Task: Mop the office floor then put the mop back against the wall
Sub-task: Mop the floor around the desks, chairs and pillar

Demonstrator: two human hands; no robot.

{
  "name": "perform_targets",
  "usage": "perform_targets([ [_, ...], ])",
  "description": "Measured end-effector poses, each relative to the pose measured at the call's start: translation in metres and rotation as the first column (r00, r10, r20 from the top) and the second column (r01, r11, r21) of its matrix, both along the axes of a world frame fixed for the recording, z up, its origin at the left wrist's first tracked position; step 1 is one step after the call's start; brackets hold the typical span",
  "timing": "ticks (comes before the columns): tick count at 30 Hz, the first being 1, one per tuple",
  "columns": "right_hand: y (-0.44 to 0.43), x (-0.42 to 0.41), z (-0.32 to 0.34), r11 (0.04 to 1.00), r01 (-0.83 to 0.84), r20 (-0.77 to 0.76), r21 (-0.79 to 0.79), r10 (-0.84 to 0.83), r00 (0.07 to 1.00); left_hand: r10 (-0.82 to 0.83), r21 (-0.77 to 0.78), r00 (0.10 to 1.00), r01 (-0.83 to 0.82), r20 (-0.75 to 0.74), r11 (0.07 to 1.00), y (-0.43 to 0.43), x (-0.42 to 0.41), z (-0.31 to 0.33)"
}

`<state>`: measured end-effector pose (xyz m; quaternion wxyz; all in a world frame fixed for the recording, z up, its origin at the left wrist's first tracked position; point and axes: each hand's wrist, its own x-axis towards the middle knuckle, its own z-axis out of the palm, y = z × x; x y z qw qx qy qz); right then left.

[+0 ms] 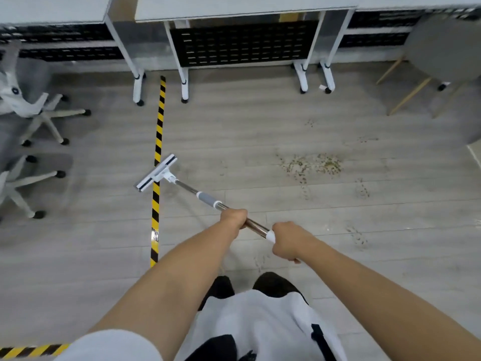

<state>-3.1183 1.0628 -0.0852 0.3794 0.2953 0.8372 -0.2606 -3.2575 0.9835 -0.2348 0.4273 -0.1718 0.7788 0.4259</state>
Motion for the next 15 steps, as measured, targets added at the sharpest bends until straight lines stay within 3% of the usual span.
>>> perform_targets([
  [10,0.036,-0.164,-0.015,0.969,0.237,0.027,-0.071,-0.236,0.971,-0.187,-0.070,0.982,0.189,0.034,0.980,0.061,-0.171,-0.002],
  [15,0.081,-0.247,-0.030,0.960,0.275,-0.003,-0.052,-0.276,0.961,-0.190,-0.066,0.982,0.189,-0.009,0.980,0.115,-0.249,-0.007],
])
